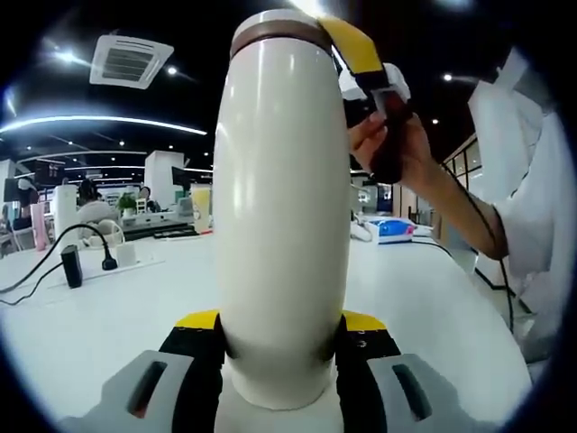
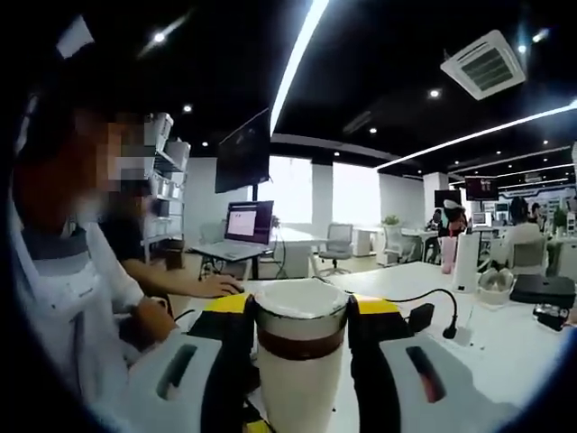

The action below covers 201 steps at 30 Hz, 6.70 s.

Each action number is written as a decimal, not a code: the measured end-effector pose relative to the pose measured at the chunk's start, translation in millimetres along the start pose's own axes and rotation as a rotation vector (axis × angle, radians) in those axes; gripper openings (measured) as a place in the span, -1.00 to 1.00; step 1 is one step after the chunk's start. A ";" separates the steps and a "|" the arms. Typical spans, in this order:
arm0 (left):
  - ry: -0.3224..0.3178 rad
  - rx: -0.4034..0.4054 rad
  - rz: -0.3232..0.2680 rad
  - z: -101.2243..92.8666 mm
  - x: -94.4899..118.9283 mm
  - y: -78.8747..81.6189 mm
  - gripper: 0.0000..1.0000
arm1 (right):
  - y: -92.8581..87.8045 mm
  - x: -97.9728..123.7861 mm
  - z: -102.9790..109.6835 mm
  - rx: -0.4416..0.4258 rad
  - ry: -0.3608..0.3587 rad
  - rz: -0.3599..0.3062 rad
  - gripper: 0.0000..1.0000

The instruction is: Grasp the water cup twist off the cup lid place the cup lid on the table

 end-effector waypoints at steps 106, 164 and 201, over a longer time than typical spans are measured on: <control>0.001 -0.009 0.009 -1.2 0.7 0.0 -0.01 | -4.3 -8.0 50.1 0.073 -0.937 -0.108 -0.09; 0.002 -0.012 0.009 -1.6 0.0 -0.9 -0.01 | -4.1 0.9 25.0 0.070 -0.491 -0.059 -0.11; 0.000 -0.015 0.010 -1.5 -1.3 -1.5 -0.01 | -1.3 0.3 5.8 0.058 -0.089 0.018 -0.11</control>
Point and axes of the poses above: the point that each gripper's makers call its tool centre point, and the gripper's own axes: x roughly backward along the fingers, z roughly to its left, y roughly out of its top, the point moved 7 cm from there along x, roughly backward along the fingers, and after that the axes turned 11 degrees about -y, right-handed, at the moved point
